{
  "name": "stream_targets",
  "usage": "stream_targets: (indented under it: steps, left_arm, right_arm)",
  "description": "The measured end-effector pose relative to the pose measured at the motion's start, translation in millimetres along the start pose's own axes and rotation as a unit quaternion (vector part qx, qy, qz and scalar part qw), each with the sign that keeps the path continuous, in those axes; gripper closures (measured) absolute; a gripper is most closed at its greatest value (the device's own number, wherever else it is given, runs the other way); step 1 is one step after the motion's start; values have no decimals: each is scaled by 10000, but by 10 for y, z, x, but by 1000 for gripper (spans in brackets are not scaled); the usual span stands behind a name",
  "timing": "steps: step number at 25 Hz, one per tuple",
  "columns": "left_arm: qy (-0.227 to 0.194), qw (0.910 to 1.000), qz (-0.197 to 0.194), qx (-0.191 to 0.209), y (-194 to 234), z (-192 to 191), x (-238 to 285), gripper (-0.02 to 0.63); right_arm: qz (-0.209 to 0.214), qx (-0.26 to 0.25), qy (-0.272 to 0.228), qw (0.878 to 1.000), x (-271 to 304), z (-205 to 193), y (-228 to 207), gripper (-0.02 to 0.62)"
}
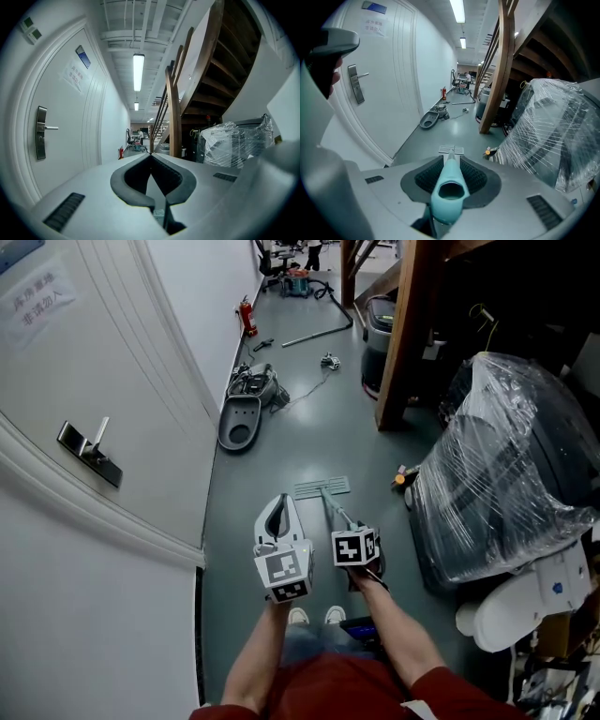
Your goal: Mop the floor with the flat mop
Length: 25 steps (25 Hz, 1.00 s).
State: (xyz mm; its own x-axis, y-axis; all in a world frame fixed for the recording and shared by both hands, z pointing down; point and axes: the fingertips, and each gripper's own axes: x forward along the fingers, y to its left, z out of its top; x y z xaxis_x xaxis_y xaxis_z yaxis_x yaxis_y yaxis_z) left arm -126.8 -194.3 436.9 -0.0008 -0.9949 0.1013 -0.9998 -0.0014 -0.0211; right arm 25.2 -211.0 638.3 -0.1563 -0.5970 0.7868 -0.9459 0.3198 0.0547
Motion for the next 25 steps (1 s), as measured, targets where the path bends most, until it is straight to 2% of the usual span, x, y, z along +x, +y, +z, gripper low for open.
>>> stream_targets:
  steps: [5, 16, 25]
  left_arm:
    - [-101, 9999, -100, -13, 43, 22, -250, 591]
    - [156, 9996, -229, -85, 444, -313, -962, 591]
    - [11, 9989, -474, -34, 418, -208, -1390, 591]
  right_arm:
    - [-79, 71, 15, 9999, -139, -184, 134, 476]
    - [-260, 86, 75, 9996, -545, -686, 667, 476]
    - [-338, 249, 114, 9991, -902, -1034, 808, 476]
